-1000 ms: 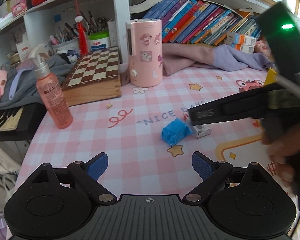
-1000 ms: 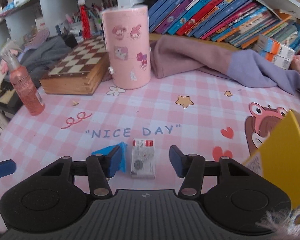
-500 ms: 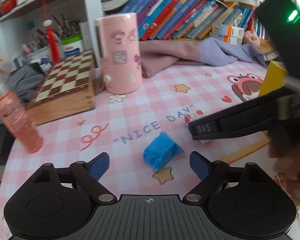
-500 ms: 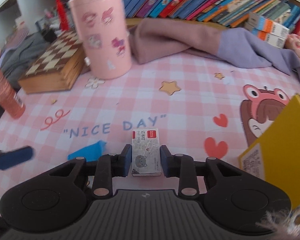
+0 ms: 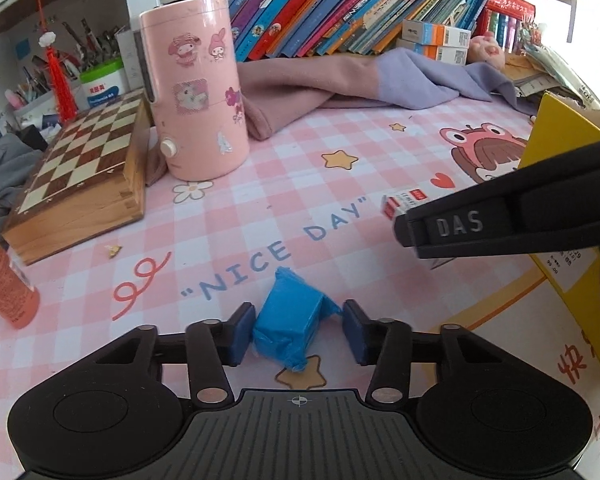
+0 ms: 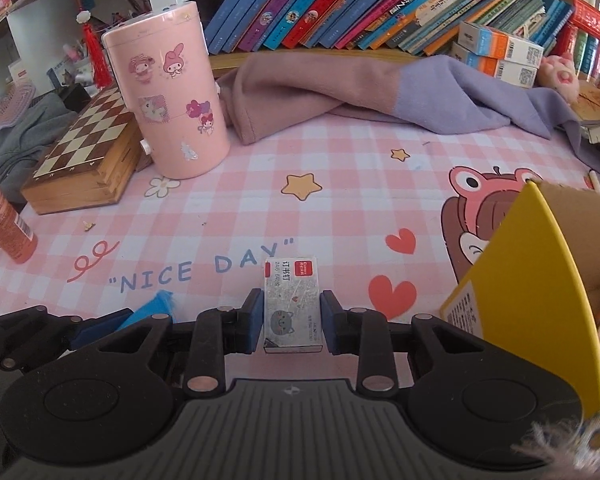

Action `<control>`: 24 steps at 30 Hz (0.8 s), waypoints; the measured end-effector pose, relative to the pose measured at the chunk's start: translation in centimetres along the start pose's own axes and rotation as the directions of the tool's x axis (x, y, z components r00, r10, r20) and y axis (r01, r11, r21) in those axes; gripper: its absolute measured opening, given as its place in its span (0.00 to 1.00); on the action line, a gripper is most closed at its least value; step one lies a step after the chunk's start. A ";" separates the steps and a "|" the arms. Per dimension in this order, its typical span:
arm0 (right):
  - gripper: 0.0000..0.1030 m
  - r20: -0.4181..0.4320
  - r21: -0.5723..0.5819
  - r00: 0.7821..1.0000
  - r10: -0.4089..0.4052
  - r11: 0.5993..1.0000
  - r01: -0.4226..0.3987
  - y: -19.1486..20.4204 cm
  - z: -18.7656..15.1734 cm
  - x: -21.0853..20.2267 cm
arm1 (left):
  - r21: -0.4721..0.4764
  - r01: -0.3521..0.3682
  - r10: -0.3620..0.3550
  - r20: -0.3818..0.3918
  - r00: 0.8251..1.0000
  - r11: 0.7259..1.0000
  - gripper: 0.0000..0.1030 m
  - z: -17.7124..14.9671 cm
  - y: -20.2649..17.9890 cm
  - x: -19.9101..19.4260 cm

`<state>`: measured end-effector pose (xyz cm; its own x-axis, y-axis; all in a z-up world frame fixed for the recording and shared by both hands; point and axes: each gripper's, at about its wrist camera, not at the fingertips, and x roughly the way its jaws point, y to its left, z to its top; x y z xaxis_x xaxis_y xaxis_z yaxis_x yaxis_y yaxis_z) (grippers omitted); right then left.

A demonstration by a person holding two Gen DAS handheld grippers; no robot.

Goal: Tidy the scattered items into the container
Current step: 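Lift the blue eraser and small white box off the table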

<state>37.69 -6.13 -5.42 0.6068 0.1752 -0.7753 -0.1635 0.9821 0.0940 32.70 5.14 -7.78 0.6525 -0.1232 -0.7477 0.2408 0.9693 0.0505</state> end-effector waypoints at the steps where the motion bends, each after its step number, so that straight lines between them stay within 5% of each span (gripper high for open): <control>1: 0.28 0.002 -0.001 1.000 0.003 1.000 -0.003 0.1 -0.1 -0.2 | -0.008 -0.005 0.005 0.004 1.000 1.000 0.40 0.0 0.2 -0.3; 24: 0.27 0.150 -0.141 0.977 0.148 0.982 -0.127 2.9 -5.7 -13.8 | -0.132 0.037 -0.010 0.199 0.980 0.991 0.33 -2.8 2.2 -16.4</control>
<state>24.42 -6.13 1.93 0.6859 0.3272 -0.6500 -0.3473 0.9321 0.1027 20.55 9.90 2.76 0.7800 -0.1726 -0.6015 0.1675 0.9837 -0.0651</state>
